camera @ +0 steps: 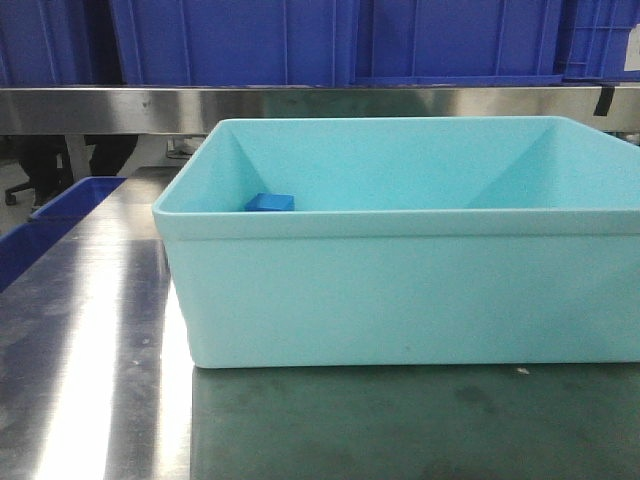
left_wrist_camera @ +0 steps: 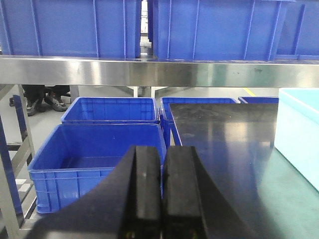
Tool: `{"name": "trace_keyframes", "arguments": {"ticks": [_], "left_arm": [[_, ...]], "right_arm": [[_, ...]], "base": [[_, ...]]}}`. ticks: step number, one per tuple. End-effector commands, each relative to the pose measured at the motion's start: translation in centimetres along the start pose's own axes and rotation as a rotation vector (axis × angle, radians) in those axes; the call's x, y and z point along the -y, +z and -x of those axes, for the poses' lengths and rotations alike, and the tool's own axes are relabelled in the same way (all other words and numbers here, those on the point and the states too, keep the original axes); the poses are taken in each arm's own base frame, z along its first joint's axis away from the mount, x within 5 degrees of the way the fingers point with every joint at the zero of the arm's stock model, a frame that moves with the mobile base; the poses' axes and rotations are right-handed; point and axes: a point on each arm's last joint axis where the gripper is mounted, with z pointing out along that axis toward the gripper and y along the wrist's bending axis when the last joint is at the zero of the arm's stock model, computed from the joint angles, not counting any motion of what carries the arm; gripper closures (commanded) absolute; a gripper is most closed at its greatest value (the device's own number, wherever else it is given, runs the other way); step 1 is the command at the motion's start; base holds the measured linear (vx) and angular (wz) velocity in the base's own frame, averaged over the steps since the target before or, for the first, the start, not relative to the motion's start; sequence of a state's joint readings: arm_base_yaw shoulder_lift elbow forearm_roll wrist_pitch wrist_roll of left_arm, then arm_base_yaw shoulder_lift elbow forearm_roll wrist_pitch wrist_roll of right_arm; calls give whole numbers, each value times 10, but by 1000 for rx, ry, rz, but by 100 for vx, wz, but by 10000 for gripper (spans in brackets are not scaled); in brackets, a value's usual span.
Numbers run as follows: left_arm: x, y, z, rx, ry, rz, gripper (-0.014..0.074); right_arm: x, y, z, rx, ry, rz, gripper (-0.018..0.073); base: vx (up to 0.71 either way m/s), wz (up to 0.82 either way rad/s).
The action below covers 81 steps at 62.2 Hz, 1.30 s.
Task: Pick red cube and place on left shelf
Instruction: 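Move the right gripper over the teal bin toward the red cube, then lower the right gripper onto the red cube and close it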
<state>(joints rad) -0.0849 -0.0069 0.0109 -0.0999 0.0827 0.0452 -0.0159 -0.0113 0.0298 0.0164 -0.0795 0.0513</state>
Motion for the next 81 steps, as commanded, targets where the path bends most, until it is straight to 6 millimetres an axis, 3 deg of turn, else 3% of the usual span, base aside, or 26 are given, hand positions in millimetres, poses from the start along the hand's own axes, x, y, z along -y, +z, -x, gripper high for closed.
{"name": "trace_keyframes", "arguments": {"ticks": [1,10,20,31,40,52,60,70,81], "left_arm": [[-1,0,1,77,-7,0,495],[-1,0,1,77,-7,0,495],[-1,0,1,77,-7,0,496],[-1,0,1,77,-7,0,495],[-1,0,1,77,-7,0,495],[-1,0,1,77,-7,0,495],[-1,0,1,77,-7,0,496],[-1,0,1,77,-7,0,496],[-1,0,1,77,-7,0,495]], "right_arm": [[-1,-3,27,191,1,7,514],[-4,-4,60,159,-9,8,514],[-8,8,116,16,-18,-1,514],[-20,41,176,-86,-14,107,514],[-43,73,198,-229,-24,283,514],[-84,132,200,-476,-70,401,514],[-108,172,183,-635,-114,422,479],[-127,209,148,-869,-163,415,320],[-150,238,117,-987,-36,426,127]], "base": [[0,0],[0,0],[0,0],[0,0],[0,0],[0,0],[0,0],[0,0],[0,0]]}}
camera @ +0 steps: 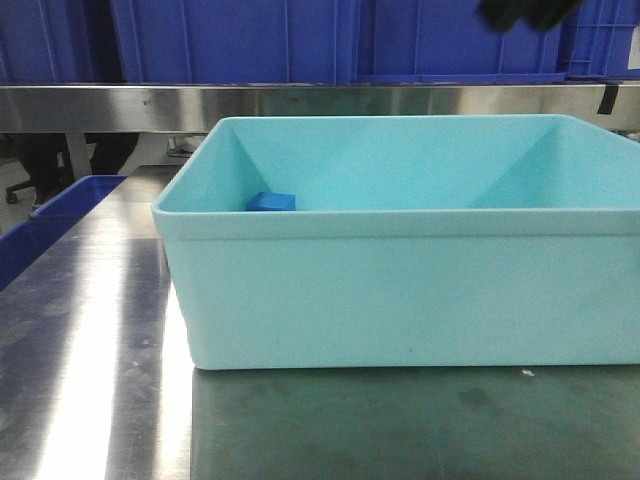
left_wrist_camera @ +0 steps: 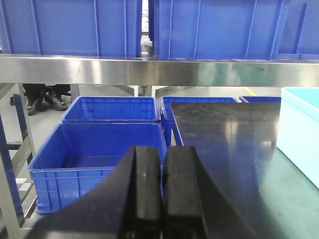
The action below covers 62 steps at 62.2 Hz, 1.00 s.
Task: Pick red cube and place on left shelf
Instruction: 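Lower the right gripper onto the red cube and close it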
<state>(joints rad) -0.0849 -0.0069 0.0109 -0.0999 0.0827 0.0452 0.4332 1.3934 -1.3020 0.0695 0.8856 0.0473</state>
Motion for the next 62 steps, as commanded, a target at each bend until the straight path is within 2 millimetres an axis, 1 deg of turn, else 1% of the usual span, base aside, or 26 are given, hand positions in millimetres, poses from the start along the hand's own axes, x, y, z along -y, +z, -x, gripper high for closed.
{"name": "trace_keyframes", "arguments": {"ticks": [1,8,14,20,25,36,46,51,62], "left_arm": [[-1,0,1,77,-7,0,496],[-1,0,1,77,-7,0,495],[-1,0,1,77,-7,0,496],[-1,0,1,77,-7,0,495],[-1,0,1,77,-7,0,496],[-1,0,1,77,-7,0,495],[-1,0,1,77,-7,0,496],[-1,0,1,77,-7,0,495],[-1,0,1,77,-7,0,495]], "right_arm": [[-6,0,18,96,57,59,111],[-6,24,19,58,76,67,63],[-5,39,17,12,82,62,61],[-4,50,15,-23,135,58,61],[-4,56,14,-38,190,55,50],[-3,63,14,-50,289,49,-62],[-3,69,12,-76,383,41,-62],[-2,75,10,-99,427,34,-62],[-3,93,4,-172,430,15,-62]], "base": [[0,0],[0,0],[0,0],[0,0],[0,0],[0,0],[0,0],[0,0],[0,0]]}}
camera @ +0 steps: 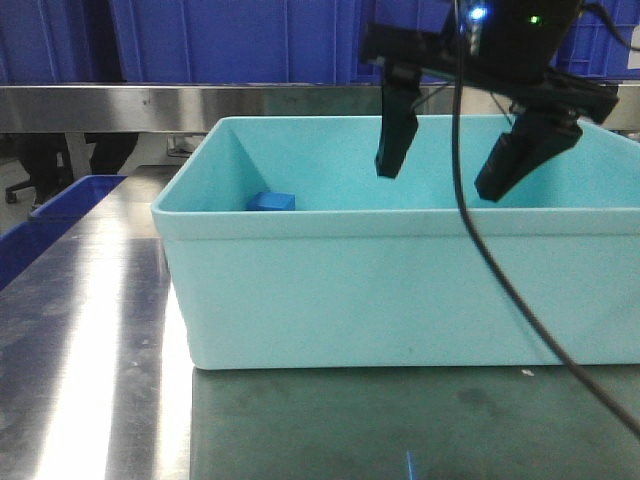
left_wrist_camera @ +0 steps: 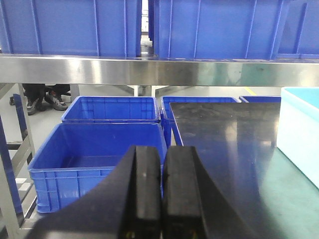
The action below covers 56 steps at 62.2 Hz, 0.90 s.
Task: Pick red cube and place on left shelf
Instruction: 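Lower the right gripper onto the red cube and close it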
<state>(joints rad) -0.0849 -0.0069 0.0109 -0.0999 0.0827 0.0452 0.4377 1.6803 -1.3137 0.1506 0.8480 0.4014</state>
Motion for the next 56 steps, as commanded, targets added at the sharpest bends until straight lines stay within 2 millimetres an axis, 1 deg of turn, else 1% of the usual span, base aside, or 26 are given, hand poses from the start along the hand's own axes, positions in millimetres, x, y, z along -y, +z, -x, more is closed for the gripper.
{"name": "trace_keyframes", "arguments": {"ticks": [1,21,34,41,45,53,56], "left_arm": [[-1,0,1,77,-7,0,495],[-1,0,1,77,-7,0,496],[-1,0,1,77,-7,0,496],[-1,0,1,77,-7,0,495],[-1,0,1,77,-7,0,496],[-1,0,1,77,-7,0,496],[-1,0,1,77,-7,0,496]], "right_arm": [[-8,-13,7,56,2,36,-62],[0,28,8,-28,-19,-45,-62],[3,37,9,-27,-39,-65,-57],[2,37,10,-19,-57,-61,22],[2,37,10,-13,-70,-58,112],[2,37,11,-5,-81,-55,323],[2,37,11,-3,-87,-54,373]], "base": [[0,0],[0,0],[0,0],[0,0],[0,0],[0,0],[0,0]]}}
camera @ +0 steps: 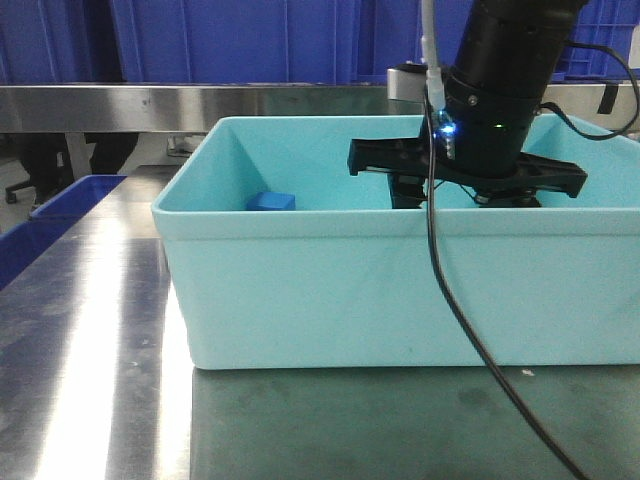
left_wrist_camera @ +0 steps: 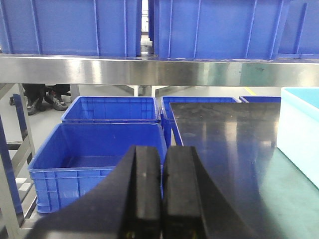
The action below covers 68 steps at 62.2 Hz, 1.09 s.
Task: Pick red cube and place on left shelf
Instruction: 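Lower the right gripper onto the red cube and close it, then lift the red cube out of the teal bin with the right gripper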
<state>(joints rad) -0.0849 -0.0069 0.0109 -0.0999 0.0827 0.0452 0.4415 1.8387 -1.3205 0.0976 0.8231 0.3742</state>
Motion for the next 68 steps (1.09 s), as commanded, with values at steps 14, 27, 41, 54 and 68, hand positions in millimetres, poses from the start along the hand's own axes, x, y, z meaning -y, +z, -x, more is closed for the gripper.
{"name": "trace_keyframes", "arguments": {"ticks": [14,27,41,54,68], "left_arm": [[-1,0,1,77,-7,0,495],[-1,0,1,77,-7,0,496],[-1,0,1,77,-7,0,496],[-1,0,1,77,-7,0,495],[-1,0,1,77,-7,0,496]], "right_arm": [[-8,-41,12,153,-44,51,436],[-6,-98,8,312,-148,59,436],[12,-171,-24,486,-273,2,436],[46,-213,-84,690,-350,-61,436],[84,-222,-161,868,-387,-59,436]], "base": [[0,0],[0,0],[0,0],[0,0],[0,0]]}}
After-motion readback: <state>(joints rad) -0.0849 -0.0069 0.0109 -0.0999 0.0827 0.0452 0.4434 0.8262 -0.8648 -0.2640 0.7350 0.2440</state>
